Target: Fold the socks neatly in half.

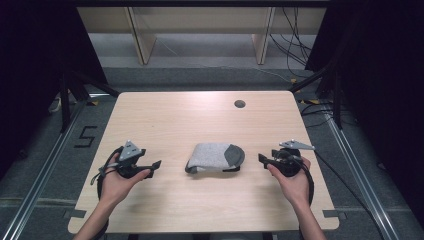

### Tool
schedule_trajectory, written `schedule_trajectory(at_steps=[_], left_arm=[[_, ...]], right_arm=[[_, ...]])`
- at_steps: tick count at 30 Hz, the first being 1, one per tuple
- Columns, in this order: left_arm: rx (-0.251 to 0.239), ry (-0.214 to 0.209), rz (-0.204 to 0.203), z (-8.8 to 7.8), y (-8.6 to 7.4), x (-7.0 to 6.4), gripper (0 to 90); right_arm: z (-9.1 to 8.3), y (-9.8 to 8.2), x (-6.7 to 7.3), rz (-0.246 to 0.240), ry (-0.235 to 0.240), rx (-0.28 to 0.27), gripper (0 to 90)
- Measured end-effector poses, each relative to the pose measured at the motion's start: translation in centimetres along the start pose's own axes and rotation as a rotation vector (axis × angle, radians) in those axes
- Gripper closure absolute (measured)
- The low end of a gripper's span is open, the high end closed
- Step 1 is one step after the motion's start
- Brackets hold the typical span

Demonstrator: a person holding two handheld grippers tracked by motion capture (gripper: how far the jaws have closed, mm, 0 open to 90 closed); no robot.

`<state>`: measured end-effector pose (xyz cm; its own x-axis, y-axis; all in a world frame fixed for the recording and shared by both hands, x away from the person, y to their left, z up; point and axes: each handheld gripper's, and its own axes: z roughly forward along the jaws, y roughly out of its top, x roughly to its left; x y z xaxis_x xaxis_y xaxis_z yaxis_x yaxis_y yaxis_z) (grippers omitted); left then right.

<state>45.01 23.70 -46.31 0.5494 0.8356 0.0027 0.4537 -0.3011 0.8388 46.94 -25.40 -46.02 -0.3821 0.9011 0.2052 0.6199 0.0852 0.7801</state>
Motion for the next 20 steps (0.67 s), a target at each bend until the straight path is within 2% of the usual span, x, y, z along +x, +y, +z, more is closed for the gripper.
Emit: schedule_trajectory(at_steps=[1, 2, 4, 6, 8, 12, 14, 16, 18, 19, 20], left_arm=[[-0.002, 0.006, -0.009, -0.2, -0.4, 0.3, 25.4], [-0.006, 0.019, -0.022, -0.5, -1.0, 0.7, 25.6], [-0.022, 0.039, -0.058, -1.0, -2.2, 1.3, 26.1], [-0.037, 0.067, -0.09, -1.4, -3.4, 1.9, 26.4], [-0.052, 0.09, -0.136, -1.6, -4.5, 2.4, 26.7], [-0.088, 0.124, -0.195, -1.9, -6.0, 2.7, 26.9], [-0.097, 0.126, -0.212, -1.9, -6.4, 2.7, 27.1], [-0.104, 0.127, -0.226, -1.9, -6.7, 2.6, 27.1], [-0.121, 0.129, -0.233, -1.9, -6.9, 2.5, 27.3], [-0.118, 0.133, -0.23, -1.9, -7.0, 2.5, 27.3], [-0.12, 0.139, -0.229, -1.9, -7.1, 2.5, 27.7]], right_arm=[[-0.1, -0.5, -0.3, 0.026, -0.008, -0.001, 39.9], [-0.1, -0.8, -0.8, -0.003, -0.008, -0.002, 40.6], [-0.3, -1.8, -1.3, 0.004, -0.041, 0.007, 41.1], [-0.5, -2.4, -1.7, 0.014, -0.037, 0.016, 41.1], [-0.7, -3.1, -2.1, 0.02, -0.066, 0.025, 41.1], [-0.9, -4.2, -2.3, 0.018, -0.063, 0.004, 41.2], [-0.9, -4.6, -2.0, 0.041, -0.077, -0.008, 41.2], [-0.9, -4.8, -2.2, 0.021, -0.062, -0.025, 41.1], [-0.8, -5.0, -2.1, 0.034, -0.062, -0.012, 40.5], [-1.0, -5.0, -2.1, 0.016, -0.066, -0.007, 40.2], [-0.9, -5.1, -1.8, 0.064, -0.048, -0.021, 39.9]])
